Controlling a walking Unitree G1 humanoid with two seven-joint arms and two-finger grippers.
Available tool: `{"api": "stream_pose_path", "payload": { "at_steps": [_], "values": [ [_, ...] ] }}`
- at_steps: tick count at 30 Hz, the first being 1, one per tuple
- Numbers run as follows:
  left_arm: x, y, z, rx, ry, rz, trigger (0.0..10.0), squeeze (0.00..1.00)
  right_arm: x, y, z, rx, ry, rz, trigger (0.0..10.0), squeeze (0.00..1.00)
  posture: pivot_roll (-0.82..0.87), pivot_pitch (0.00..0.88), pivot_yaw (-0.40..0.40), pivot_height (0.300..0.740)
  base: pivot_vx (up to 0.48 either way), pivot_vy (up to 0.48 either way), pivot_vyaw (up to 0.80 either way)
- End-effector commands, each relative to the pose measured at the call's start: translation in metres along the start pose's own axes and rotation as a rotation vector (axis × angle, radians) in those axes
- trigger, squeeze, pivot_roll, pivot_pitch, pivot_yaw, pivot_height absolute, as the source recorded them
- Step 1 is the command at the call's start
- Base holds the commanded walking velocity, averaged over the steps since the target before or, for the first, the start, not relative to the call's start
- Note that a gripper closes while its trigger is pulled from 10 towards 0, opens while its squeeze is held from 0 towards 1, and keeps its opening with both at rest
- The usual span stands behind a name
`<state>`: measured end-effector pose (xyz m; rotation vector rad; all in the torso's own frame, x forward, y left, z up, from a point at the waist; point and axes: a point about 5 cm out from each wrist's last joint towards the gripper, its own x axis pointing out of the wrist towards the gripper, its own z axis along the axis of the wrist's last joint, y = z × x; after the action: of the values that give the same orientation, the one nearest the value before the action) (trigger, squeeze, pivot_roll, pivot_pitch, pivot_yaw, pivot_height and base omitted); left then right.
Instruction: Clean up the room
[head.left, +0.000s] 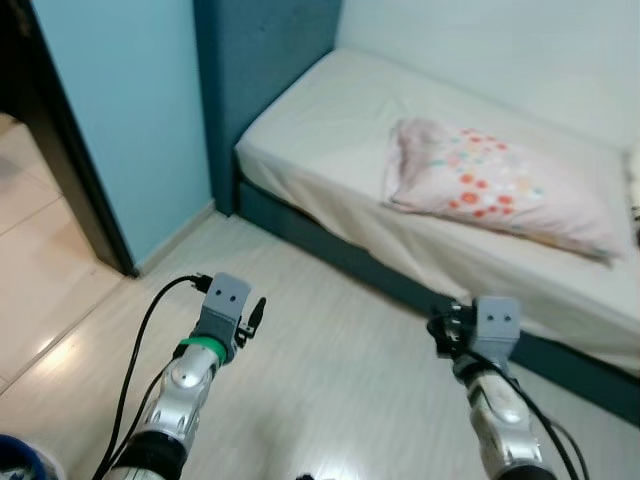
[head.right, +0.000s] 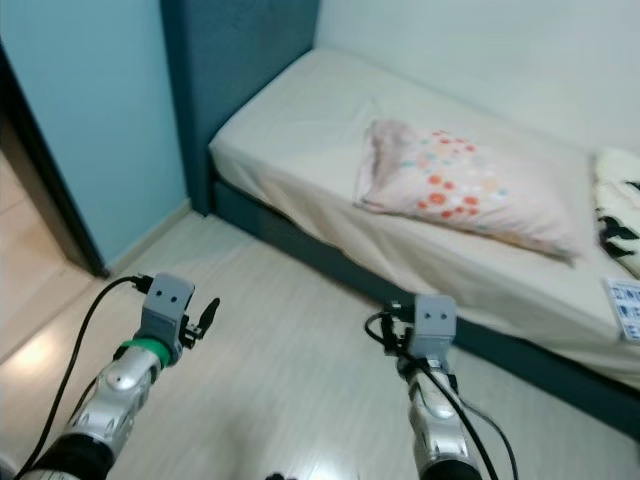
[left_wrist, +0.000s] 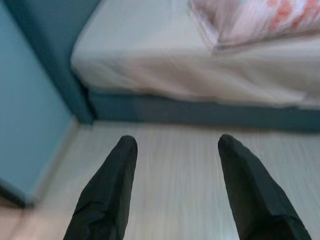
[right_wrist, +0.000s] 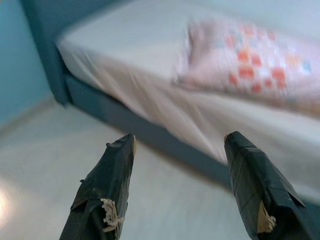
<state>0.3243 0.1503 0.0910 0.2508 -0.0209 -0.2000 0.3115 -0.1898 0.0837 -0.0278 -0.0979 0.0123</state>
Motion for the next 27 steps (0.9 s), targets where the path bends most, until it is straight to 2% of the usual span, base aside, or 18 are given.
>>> {"api": "stream_pose_path", "payload": {
  "at_steps": [1, 4, 8, 12, 25, 27],
  "values": [
    [0.002, -0.006, 0.01, 0.008, -0.044, -0.025, 10.0, 0.0, -0.002, -0.004, 0.0, 0.019, -0.001, -0.014, 10.0, 0.0, -0.05, 0.082, -0.045, 0.74, 0.0, 0.0, -0.77],
    [0.008, -0.003, 0.028, 0.006, -0.105, -0.015, 10.0, 0.0, 0.004, 0.001, 0.01, 0.036, -0.04, -0.003, 10.0, 0.0, -0.03, 0.103, -0.049, 0.74, 0.0, 0.0, -0.77],
    [0.011, -0.002, 0.035, 0.006, -0.13, -0.009, 10.0, 0.0, 0.007, 0.003, 0.013, 0.044, -0.049, 0.007, 10.0, 0.0, -0.03, 0.103, -0.049, 0.74, 0.0, 0.0, -0.78],
    [0.019, 0.001, 0.054, 0.0, -0.203, 0.024, 10.0, 0.0, 0.011, 0.011, 0.013, 0.044, -0.036, 0.065, 10.0, 0.0, -0.02, 0.101, -0.096, 0.74, 0.0, 0.0, -0.78],
    [0.016, -0.002, 0.06, -0.026, -0.206, 0.022, 10.0, 0.0, 0.011, 0.011, 0.016, 0.045, -0.028, 0.078, 10.0, 0.0, -0.03, 0.1, -0.098, 0.74, 0.0, 0.0, -0.78],
    [0.017, -0.003, 0.059, -0.028, -0.196, 0.013, 10.0, 0.0, 0.013, 0.013, 0.016, 0.05, -0.031, 0.079, 10.0, 0.0, -0.02, 0.084, -0.063, 0.74, 0.0, 0.0, -0.78]
  ]
}}
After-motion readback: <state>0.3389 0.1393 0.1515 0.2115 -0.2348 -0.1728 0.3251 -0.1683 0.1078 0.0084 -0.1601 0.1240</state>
